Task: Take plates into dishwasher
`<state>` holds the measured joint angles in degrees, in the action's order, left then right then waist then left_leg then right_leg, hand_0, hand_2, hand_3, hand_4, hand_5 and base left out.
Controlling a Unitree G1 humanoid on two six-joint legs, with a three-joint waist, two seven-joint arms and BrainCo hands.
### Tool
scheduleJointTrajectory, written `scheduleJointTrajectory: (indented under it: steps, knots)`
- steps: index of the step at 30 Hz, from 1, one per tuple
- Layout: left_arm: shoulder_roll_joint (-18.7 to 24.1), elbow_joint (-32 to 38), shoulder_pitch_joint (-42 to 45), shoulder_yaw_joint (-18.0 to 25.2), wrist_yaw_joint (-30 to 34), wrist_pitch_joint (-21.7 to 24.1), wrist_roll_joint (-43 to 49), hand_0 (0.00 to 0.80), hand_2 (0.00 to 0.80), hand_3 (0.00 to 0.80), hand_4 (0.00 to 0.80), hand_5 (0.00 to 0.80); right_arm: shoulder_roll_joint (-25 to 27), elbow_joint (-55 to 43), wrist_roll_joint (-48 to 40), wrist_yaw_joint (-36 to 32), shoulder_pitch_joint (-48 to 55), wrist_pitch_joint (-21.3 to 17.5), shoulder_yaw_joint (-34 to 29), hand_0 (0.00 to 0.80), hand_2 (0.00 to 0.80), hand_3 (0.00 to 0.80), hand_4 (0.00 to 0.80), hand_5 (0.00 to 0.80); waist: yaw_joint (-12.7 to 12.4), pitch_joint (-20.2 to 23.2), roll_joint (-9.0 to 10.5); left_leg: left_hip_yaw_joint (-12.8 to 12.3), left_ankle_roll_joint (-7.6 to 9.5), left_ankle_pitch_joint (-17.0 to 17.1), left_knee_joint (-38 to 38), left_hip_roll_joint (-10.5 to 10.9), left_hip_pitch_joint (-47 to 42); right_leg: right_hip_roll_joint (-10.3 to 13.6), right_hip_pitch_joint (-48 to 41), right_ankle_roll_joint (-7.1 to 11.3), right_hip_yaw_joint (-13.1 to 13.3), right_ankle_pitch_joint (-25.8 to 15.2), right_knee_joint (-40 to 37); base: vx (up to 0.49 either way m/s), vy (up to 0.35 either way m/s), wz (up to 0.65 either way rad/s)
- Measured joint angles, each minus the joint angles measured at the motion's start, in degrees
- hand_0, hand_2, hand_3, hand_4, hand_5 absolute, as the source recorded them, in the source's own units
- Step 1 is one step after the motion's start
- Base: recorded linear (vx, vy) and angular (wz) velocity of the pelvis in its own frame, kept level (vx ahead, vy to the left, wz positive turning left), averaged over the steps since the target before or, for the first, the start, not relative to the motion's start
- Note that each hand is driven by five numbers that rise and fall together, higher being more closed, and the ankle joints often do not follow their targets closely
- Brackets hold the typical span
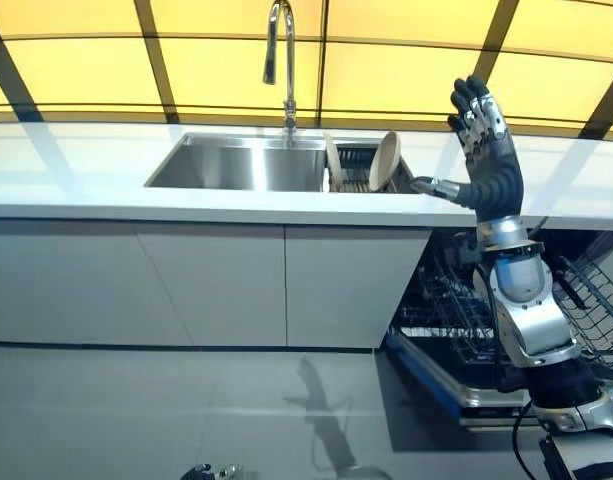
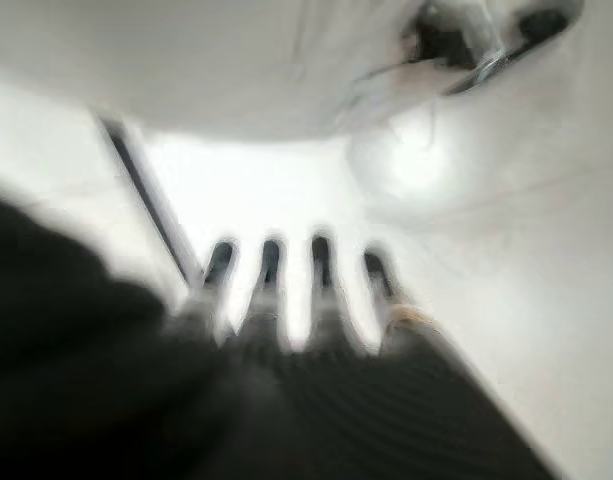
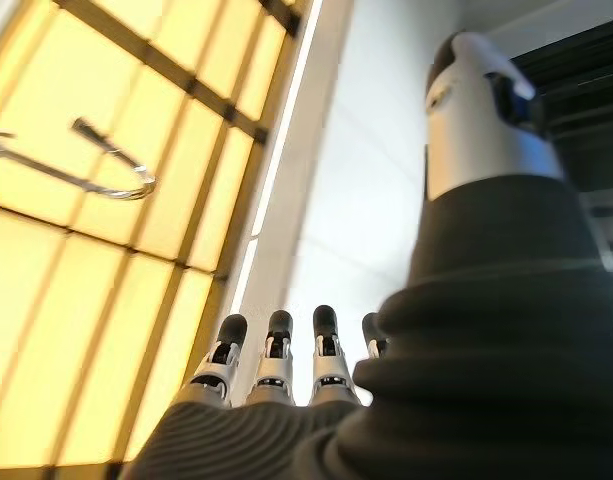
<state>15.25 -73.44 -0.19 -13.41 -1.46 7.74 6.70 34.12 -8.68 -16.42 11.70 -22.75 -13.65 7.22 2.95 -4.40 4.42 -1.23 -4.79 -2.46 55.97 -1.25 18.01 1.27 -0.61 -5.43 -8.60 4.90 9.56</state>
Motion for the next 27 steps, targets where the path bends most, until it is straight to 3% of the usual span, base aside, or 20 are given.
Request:
scheduleJointTrajectory:
  steps: [3, 4, 6, 8, 9, 12, 13, 14, 15, 16, 17, 18, 20, 21, 23, 24, 26, 27]
  knots:
    - [0.13, 1.20, -0.39, -0.43, 0.13, 0.00, -0.22, 0.000, 0.000, 0.000, 0.000, 0.000, -0.49, 0.14, 0.68, 2.11, -1.78, 0.00, 1.59, 0.000, 0.000, 0.000, 0.000, 0.000, -0.88, -0.14, -0.46, -4.05, 0.81, 0.00, -23.38, -0.62, -1.55, -1.63, -5.92, 0.11, 0.02, -0.99, -7.37, 0.524, 0.082, -0.22]
    - [0.13, 1.20, -0.75, -0.47, 0.27, -0.69, -0.68, 0.000, 0.000, 0.000, 0.000, 0.000, -0.54, 0.25, 0.71, 3.06, -3.11, 0.08, 2.54, 0.000, 0.000, 0.000, 0.000, 0.000, -1.02, -0.22, -0.64, -5.18, 1.21, 0.92, -34.30, -0.21, -2.28, -2.69, -7.16, 0.21, 0.58, -0.97, -9.12, 0.613, 0.113, -0.10]
    - [-0.14, 1.11, -1.15, -0.57, 0.40, -1.88, -1.22, 0.000, 0.000, 0.000, 0.000, 0.000, -0.58, 1.29, 0.71, 3.50, -6.54, 0.39, 4.13, 0.000, 0.000, 0.000, 0.000, 0.000, -1.72, -1.42, -0.88, -4.97, 2.75, 3.11, -51.70, 1.90, -4.50, -4.04, -9.56, -0.57, 2.25, -1.68, -11.43, 0.527, 0.074, -0.35]
    - [-0.95, 1.25, -1.17, -0.53, 0.17, -2.00, -2.69, 0.000, 0.000, 0.000, 0.000, 0.000, -0.11, 1.62, 0.69, 3.51, -7.24, 0.48, 4.35, 0.000, 0.000, 0.000, 0.000, 0.000, -4.00, -2.03, -0.99, -4.23, 2.67, 5.40, -60.34, 3.42, -4.58, -4.66, -11.71, -0.42, 5.75, -1.03, -13.42, 0.439, 0.070, -0.68]
    - [-1.24, 1.62, -1.21, -0.27, 0.16, -1.85, -3.57, 0.000, 0.000, 0.000, 0.000, 0.000, 0.14, 1.65, 0.67, 3.39, -7.51, 0.47, 4.42, 0.000, 0.000, 0.000, 0.000, 0.000, -5.40, -2.95, -1.55, -4.31, 2.74, 5.44, -60.00, 3.62, -3.93, -5.09, -13.72, -0.24, 7.14, -0.26, -14.14, 0.445, 0.111, -0.68]
    - [-1.09, 2.45, -0.40, 0.54, -0.12, -1.81, -4.61, 0.000, 0.000, 0.000, 0.000, 0.000, 0.69, 1.90, 0.53, 2.36, -7.42, 0.47, 4.57, 0.000, 0.000, 0.000, 0.000, 0.000, -5.66, -2.94, -2.21, -5.13, 2.18, 4.31, -52.50, 2.74, -4.02, -5.54, -18.26, 1.37, 10.19, 4.76, -13.20, 0.402, 0.141, -0.54]
    - [-0.34, 2.43, -0.01, 0.69, -0.19, -2.03, -4.82, 0.000, 0.000, 0.000, 0.000, 0.000, 0.60, 1.85, 0.49, 2.27, -7.43, 0.40, 4.52, 0.000, 0.000, 0.000, 0.000, 0.000, -5.51, -3.05, -1.05, -6.70, 4.43, 7.16, -51.27, 3.35, -4.33, -4.57, -18.66, 2.07, 10.73, 7.33, -11.08, 0.442, 0.171, -0.41]
    - [0.14, 2.44, -0.24, 1.20, -0.20, -2.29, -5.26, 0.000, 0.000, 0.000, 0.000, 0.000, 0.61, 1.79, 0.50, 1.95, -7.42, 0.40, 4.47, 0.000, 0.000, 0.000, 0.000, 0.000, -5.39, -2.94, 0.40, -8.29, 4.92, 7.47, -49.82, 3.72, -4.34, -3.05, -18.12, 2.98, 11.03, 8.80, -8.72, 0.434, 0.190, -0.42]
    - [0.27, 2.43, -0.43, 1.21, -0.20, -2.69, -5.31, 0.000, 0.000, 0.000, 0.000, 0.000, 0.62, 1.79, 0.46, 1.70, -7.32, 0.43, 4.33, 0.000, 0.000, 0.000, 0.000, 0.000, -5.41, -2.92, 0.64, -9.16, 5.92, 8.04, -49.05, 3.84, -4.73, -2.82, -17.82, 3.35, 10.80, 8.95, -6.48, 0.394, 0.195, -0.46]
    - [0.27, 2.43, -0.38, 1.14, -0.20, -3.24, -5.32, 0.000, 0.000, 0.000, 0.000, 0.000, 0.67, 1.66, 0.41, 1.53, -6.86, 0.57, 4.12, 0.000, 0.000, 0.000, 0.000, 0.000, -5.43, -2.83, 0.52, -9.68, 8.04, 9.06, -49.50, 3.93, -5.91, -2.45, -17.35, 3.79, 9.89, 9.10, -3.90, 0.419, 0.220, -0.36]
    - [0.34, 2.18, -0.44, 1.13, -0.22, -3.55, -5.33, 0.000, 0.000, 0.000, 0.000, 0.000, 0.49, 0.91, 0.36, 1.42, -5.89, 0.65, 3.43, 0.000, 0.000, 0.000, 0.000, 0.000, -5.31, -2.81, 0.74, -9.95, 11.05, 9.00, -50.42, 4.76, -7.78, -1.71, -16.79, 4.59, 8.40, 9.47, 0.19, 0.393, 0.214, -0.17]
    - [0.32, 2.15, -0.48, 1.15, -0.24, -3.63, -5.35, 0.000, 0.000, 0.000, 0.000, 0.000, 0.46, 0.33, 0.21, 1.40, -5.15, 0.73, 3.06, 0.000, 0.000, 0.000, 0.000, 0.000, -5.27, -2.67, 0.89, -9.94, 11.46, 8.66, -51.46, 5.26, -9.05, -1.03, -15.43, 6.01, 7.65, 9.73, 4.78, 0.480, 0.275, -0.06]
    - [0.15, 2.11, -1.24, 0.89, -0.20, -3.80, -5.34, 0.000, 0.000, 0.000, 0.000, 0.000, -0.05, -0.58, -0.02, 1.35, -2.94, 0.76, 0.51, 0.000, 0.000, 0.000, 0.000, 0.000, -5.34, -2.48, 0.99, -10.10, 12.98, 7.07, -52.84, 6.77, -11.96, 1.45, -6.92, 11.69, 6.58, 7.69, 28.05, 0.468, 0.298, 0.05]
    - [0.01, 2.02, -1.76, 1.09, -0.18, -3.83, -5.32, 0.000, 0.000, 0.000, 0.000, 0.000, 0.05, -1.09, -0.04, 1.37, -1.60, 0.81, -0.56, 0.000, 0.000, 0.000, 0.000, 0.000, -5.41, -2.53, 0.78, -9.67, 13.71, 5.64, -52.04, 7.35, -12.87, 2.60, -3.45, 13.50, 6.59, 6.06, 36.29, 0.346, 0.245, 0.06]
    - [0.02, 2.09, -1.84, -0.50, -0.13, -3.99, -5.32, 0.000, 0.000, 0.000, 0.000, 0.000, 0.11, -1.99, -0.05, 1.34, -0.62, 1.01, -1.01, 0.000, 0.000, 0.000, 0.000, 0.000, -5.13, -2.62, -1.35, -9.50, 14.26, 4.46, -52.78, 7.10, -15.49, 4.85, 3.08, 12.82, 5.42, 4.13, 47.90, 0.270, 0.158, -0.01]
    - [0.07, 2.23, -1.88, -1.13, -0.16, -4.26, -5.35, 0.000, 0.000, 0.000, 0.000, 0.000, 0.15, -2.26, -0.05, 1.37, -0.59, 1.00, -1.03, 0.000, 0.000, 0.000, 0.000, 0.000, -5.01, -2.68, -2.61, -9.44, 14.28, 4.22, -53.72, 6.62, -16.66, 5.54, 6.15, 12.70, 4.85, 4.24, 49.26, 0.233, 0.041, -0.02]
    - [0.85, 3.23, -1.92, -1.52, -0.16, -4.55, -5.44, 0.000, 0.000, 0.000, 0.000, 0.000, 0.19, -2.18, -0.04, 1.42, -0.48, 0.97, -1.01, 0.000, 0.000, 0.000, 0.000, 0.000, -4.85, -2.50, -3.80, -9.10, 14.23, 4.27, -55.36, 6.12, -18.59, 6.53, 10.99, 12.06, 3.16, 4.61, 44.34, 0.244, -0.050, 0.12]
    - [1.50, 4.02, -2.10, -1.70, -0.10, -4.66, -5.49, 0.000, 0.000, 0.000, 0.000, 0.000, 0.27, -2.14, -0.02, 1.68, -0.43, 0.93, -1.01, 0.000, 0.000, 0.000, 0.000, 0.000, -3.78, -2.38, -3.70, -8.26, 14.03, 4.16, -56.34, 6.11, -19.66, 6.83, 12.19, 12.19, 1.55, 4.77, 37.93, 0.279, -0.155, 0.29]
